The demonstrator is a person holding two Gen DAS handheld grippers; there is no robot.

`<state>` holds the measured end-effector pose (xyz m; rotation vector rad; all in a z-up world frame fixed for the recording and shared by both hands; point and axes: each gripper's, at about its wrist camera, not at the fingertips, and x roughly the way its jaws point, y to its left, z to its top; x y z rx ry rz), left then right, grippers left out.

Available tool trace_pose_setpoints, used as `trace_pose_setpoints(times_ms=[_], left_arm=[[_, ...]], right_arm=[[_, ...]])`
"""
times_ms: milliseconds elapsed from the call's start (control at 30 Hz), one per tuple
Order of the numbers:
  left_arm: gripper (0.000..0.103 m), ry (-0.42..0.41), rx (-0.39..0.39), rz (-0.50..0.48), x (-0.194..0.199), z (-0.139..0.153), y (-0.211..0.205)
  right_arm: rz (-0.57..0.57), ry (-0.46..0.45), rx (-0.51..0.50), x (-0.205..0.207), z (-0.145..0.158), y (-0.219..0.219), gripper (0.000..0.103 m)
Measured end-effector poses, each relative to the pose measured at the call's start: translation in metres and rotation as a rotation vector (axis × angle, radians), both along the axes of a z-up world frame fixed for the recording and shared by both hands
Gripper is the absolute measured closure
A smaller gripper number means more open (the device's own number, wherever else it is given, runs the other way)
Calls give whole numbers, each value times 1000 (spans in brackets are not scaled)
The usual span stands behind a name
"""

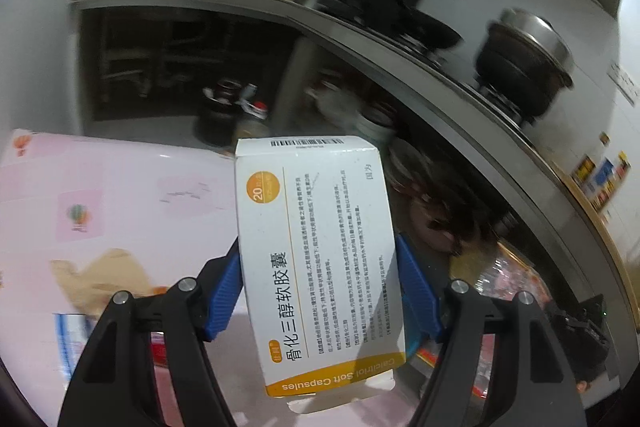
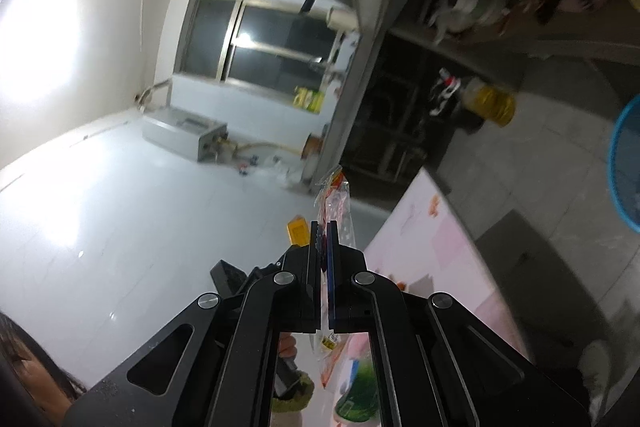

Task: Collect trash
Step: 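Carry the medicine box and wrapper over to the blue wastebasket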

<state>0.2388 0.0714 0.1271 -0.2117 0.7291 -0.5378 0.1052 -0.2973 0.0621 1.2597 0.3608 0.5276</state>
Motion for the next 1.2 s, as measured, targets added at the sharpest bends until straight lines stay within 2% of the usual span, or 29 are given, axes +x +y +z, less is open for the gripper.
trace_pose_setpoints(times_ms=[233, 500, 667, 967, 1133, 1200], left_arm=[[33, 54, 31, -143, 4, -20, -89], [33, 158, 89, -260, 15, -60, -187], [33, 239, 156, -311, 26, -101, -245], [32, 369, 322, -345, 41, -187, -334], [29, 416, 358, -345, 52, -225, -368], [27, 438, 364, -360, 55, -238, -380]], right_arm=[[-109, 60, 26, -17, -28, -40, 102], [-270, 176, 18, -38, -71, -90, 102], [-339, 281, 2, -42, -106, -112, 102], [-403, 503, -18, -19, -191, -133, 102], [-425, 590, -14, -4, -233, -139, 102], [-441, 631, -38, 5, -251, -143, 97]])
